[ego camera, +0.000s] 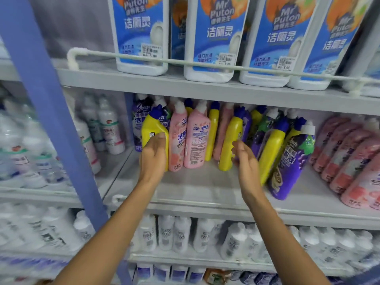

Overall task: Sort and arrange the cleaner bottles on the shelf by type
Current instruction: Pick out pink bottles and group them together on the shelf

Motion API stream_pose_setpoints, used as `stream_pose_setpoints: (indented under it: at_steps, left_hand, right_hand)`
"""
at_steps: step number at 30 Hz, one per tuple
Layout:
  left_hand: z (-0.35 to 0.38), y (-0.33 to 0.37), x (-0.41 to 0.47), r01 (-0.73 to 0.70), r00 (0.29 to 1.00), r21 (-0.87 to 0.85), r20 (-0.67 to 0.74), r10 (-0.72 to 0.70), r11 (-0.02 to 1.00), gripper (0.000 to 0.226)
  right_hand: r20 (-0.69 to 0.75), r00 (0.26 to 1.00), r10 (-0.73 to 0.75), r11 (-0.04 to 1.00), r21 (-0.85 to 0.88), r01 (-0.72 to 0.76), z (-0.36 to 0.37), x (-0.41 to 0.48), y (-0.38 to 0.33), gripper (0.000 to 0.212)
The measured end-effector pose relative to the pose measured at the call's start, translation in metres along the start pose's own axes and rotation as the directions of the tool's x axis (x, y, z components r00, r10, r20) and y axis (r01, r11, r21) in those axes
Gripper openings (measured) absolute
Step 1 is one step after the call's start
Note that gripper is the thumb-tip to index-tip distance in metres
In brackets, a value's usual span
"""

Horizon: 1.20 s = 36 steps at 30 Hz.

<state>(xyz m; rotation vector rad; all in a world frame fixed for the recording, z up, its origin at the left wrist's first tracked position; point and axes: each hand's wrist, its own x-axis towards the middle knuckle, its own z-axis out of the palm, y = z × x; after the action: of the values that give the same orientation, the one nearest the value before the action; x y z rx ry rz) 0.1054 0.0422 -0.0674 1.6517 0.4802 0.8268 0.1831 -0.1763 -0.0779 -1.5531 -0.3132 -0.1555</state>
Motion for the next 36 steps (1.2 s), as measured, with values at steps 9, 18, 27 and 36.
stream_pose_setpoints:
  at_steps: [9, 18, 27, 36]
  left_hand:
    - [0.034, 0.008, 0.017, -0.103, 0.987, 0.098, -0.115, 0.114, 0.99, 0.041]
    - [0.06, -0.003, 0.033, -0.082, 0.976, 0.444, -0.144, 0.162, 0.892, 0.029]
    - [0.079, 0.003, 0.025, -0.019, 0.971, 0.443, -0.207, 0.123, 0.896, 0.031]
    - [0.049, -0.027, 0.005, -0.173, 0.985, 0.162, 0.044, 0.168, 0.972, 0.039]
  right_hand:
    - [0.232, 0.968, -0.092, 0.974, -0.18, 0.136, 0.077, 0.1, -0.009, 0.034]
    - [0.218, 0.976, -0.022, 0.995, -0.094, 0.044, 0.086, 0.109, 0.021, 0.064]
    - [0.168, 0.984, -0.052, 0.995, -0.076, 0.066, 0.074, 0.091, 0.021, 0.062]
    - [0.097, 0.994, 0.043, 0.997, -0.07, -0.036, 0.014, 0.046, 0.023, 0.055]
